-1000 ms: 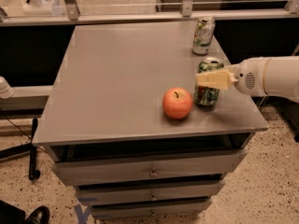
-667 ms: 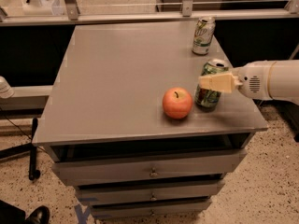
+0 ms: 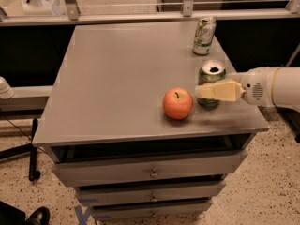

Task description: Move green can near apple

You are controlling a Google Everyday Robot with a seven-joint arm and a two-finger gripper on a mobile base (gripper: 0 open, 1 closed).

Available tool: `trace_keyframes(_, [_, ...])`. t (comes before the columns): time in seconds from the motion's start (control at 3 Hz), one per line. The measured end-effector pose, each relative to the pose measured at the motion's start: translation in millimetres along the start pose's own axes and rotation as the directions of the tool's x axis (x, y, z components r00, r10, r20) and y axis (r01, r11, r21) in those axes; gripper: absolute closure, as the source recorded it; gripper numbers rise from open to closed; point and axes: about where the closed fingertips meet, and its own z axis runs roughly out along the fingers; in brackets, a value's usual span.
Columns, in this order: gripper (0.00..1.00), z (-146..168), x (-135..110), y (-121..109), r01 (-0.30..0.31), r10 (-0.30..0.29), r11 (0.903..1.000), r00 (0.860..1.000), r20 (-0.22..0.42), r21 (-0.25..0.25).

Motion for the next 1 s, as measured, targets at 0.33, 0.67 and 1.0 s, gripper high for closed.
trace_keyframes(0.33, [0.0,-5,7,8,0.014,-0.013,0.9983,1.0,0.019,-0.056])
trace_keyframes(0.67, [0.0,-6,8,15,0.028,-0.024,0.9941,0.999,0.037,-0.105])
trace_keyframes(1.0, [0.0,-18,7,23,0.068,-0.06,0.9918,0.995,0.076,-0.108])
